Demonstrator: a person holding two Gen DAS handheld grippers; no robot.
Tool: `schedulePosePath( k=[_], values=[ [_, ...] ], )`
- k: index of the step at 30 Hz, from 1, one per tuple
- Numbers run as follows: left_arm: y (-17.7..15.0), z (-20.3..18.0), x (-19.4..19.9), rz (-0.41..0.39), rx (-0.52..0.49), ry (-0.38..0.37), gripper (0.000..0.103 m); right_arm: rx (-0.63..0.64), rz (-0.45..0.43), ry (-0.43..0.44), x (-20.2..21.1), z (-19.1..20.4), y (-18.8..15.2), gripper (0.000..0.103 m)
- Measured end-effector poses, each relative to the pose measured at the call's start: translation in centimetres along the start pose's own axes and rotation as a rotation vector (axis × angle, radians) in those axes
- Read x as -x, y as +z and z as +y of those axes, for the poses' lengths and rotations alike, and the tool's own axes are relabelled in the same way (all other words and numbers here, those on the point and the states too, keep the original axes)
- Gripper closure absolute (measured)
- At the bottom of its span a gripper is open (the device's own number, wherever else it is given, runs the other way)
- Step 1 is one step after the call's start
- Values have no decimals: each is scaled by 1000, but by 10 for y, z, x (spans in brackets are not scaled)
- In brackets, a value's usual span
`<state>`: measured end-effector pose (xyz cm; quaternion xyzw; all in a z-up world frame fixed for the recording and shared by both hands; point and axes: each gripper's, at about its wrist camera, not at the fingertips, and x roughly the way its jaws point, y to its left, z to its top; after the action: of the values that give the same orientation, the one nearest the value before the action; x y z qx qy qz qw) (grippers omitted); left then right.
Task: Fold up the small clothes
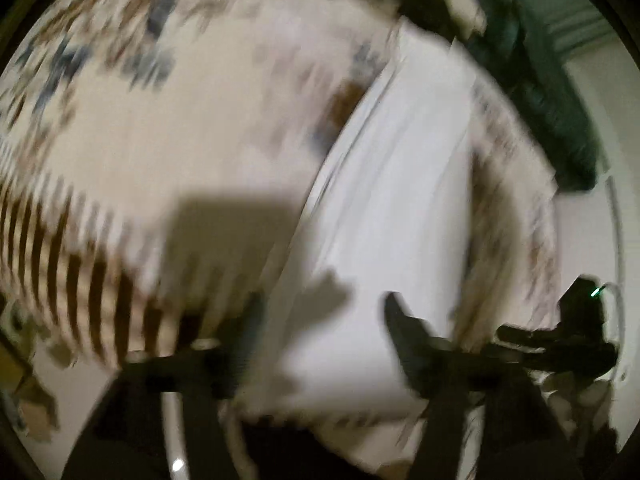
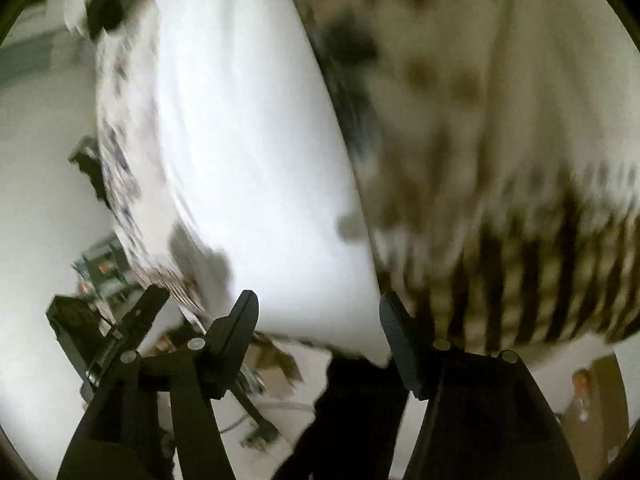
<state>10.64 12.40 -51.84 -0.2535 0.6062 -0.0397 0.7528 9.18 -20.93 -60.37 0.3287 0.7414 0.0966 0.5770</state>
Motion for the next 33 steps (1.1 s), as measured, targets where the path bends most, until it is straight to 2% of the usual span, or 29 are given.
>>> schedulePosePath(
  k=[2,3,5,6,8,9,12,14,18,20,21,23,24,25,26,28,29,30,31,33],
  values=[
    [50,-10,-8,-36,26,-97,38,-17,-39,15,17,3,30,38],
    [66,-13,-15,-42,28,-111,38,-23,-76,14,25,7,52,38],
    [123,-28,-38,-76,12,-149,38,-13,-133,7,35,16,87,38],
    [141,-32,-46,-86,-1,-156,38,-7,-173,7,42,23,118,38],
    [193,-52,-71,-101,-31,-177,38,-12,-216,47,45,33,165,38],
    [225,-61,-89,-104,-41,-202,38,-19,-228,66,50,34,189,38],
    [278,-72,-127,-82,-65,-235,38,-32,-259,124,51,41,269,32],
    [308,-79,-159,-34,-65,-260,38,-32,-258,149,45,41,307,31],
    [342,-82,-211,47,-46,-296,38,-17,-228,179,20,51,366,31],
    [352,-85,-221,43,-49,-324,38,-1,-209,194,11,52,386,31],
    [353,-88,-220,27,-62,-342,39,11,-199,209,13,44,403,30],
    [355,-95,-218,-15,-102,-345,41,30,-192,227,5,50,415,25],
    [356,-99,-218,-32,-123,-347,67,45,-191,244,4,53,419,23],
    [356,-105,-218,-42,-165,-330,86,54,-195,254,5,55,422,23],
    [358,-109,-221,-32,-186,-322,95,64,-201,268,6,58,424,23],
    [357,-115,-221,-40,-223,-307,95,78,-213,273,8,63,428,23],
    [356,-116,-220,-41,-236,-302,95,82,-220,271,3,73,440,24],
    [354,-115,-216,-43,-238,-303,95,95,-228,266,1,78,443,31],
    [354,-113,-213,-47,-230,-311,95,104,-232,249,0,82,443,58],
    [358,-112,-209,-53,-215,-322,95,130,-228,206,2,89,445,92]
  ],
)
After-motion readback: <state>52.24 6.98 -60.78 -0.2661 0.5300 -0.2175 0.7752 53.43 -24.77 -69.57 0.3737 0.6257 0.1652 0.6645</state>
